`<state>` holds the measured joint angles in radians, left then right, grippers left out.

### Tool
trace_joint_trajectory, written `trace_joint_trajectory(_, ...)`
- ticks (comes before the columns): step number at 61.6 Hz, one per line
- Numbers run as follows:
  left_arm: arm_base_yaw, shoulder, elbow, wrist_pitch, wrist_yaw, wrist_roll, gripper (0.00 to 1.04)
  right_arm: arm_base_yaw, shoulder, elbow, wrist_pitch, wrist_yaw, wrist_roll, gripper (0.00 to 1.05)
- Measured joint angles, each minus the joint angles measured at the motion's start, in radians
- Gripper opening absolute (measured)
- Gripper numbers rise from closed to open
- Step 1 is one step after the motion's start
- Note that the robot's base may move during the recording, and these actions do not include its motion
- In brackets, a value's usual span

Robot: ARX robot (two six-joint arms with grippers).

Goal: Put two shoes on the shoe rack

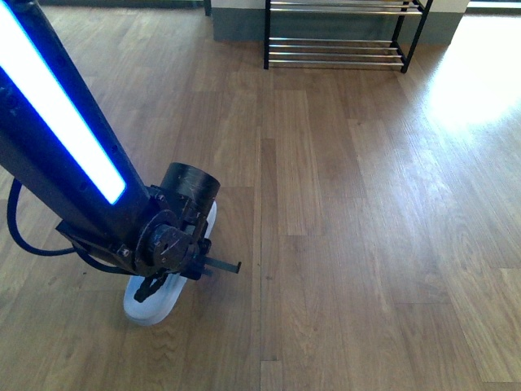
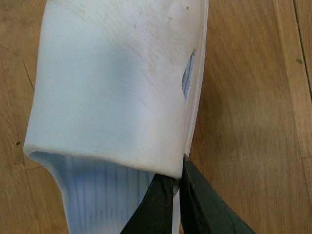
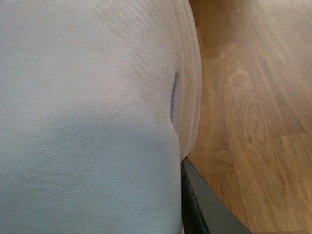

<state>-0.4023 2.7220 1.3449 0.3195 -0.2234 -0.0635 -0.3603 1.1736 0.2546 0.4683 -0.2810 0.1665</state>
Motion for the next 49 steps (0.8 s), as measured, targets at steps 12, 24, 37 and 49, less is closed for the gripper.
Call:
trace_joint_trajectory(12,-0.013,0.092,0.098,-0.05,0.015,-0.028,0.02,0.0,0.0,0.0,0.0,0.0,0.0,0.03)
trace_joint_trajectory(24,-0.026,0.211,0.222,-0.133,0.015,-0.038,0.02,0.0,0.0,0.0,0.0,0.0,0.0,0.03)
trace_joint_trajectory(37,-0.027,0.241,0.295,-0.155,0.011,-0.029,0.14,0.0,0.0,0.0,0.0,0.0,0.0,0.03)
trace_joint_trajectory(49,-0.027,0.246,0.304,-0.153,0.007,-0.027,0.41,0.0,0.0,0.0,0.0,0.0,0.0,0.03)
